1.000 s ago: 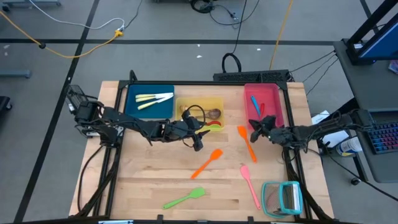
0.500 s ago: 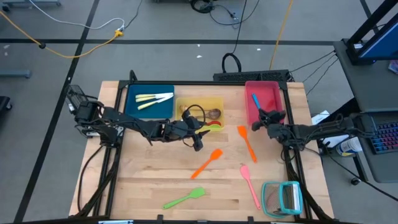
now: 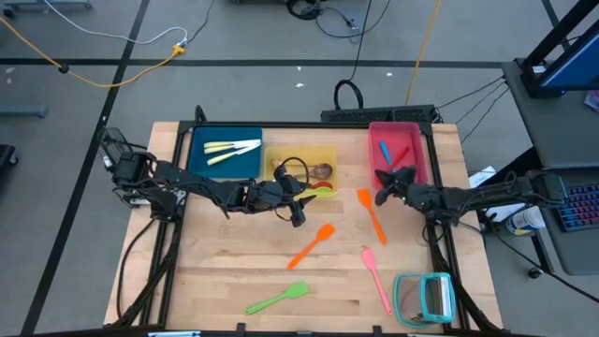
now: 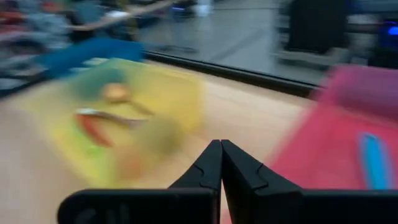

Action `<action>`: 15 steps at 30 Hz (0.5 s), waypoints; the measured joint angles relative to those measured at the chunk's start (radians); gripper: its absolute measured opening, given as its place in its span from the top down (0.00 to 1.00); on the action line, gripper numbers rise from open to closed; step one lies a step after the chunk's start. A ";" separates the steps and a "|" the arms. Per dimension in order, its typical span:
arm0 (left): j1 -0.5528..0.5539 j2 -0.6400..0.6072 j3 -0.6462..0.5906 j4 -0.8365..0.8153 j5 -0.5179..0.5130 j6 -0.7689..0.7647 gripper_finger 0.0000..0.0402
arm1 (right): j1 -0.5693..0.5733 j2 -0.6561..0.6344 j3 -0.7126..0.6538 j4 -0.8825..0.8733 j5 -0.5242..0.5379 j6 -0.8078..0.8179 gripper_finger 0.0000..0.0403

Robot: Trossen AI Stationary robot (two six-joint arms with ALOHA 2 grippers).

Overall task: Pick & Place Kitchen Items
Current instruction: Put the left orange spatula into the red bin

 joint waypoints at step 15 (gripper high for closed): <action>-0.085 0.000 0.000 -0.082 0.169 -0.093 0.55 | 0.000 0.000 0.000 0.251 -0.360 -0.360 0.98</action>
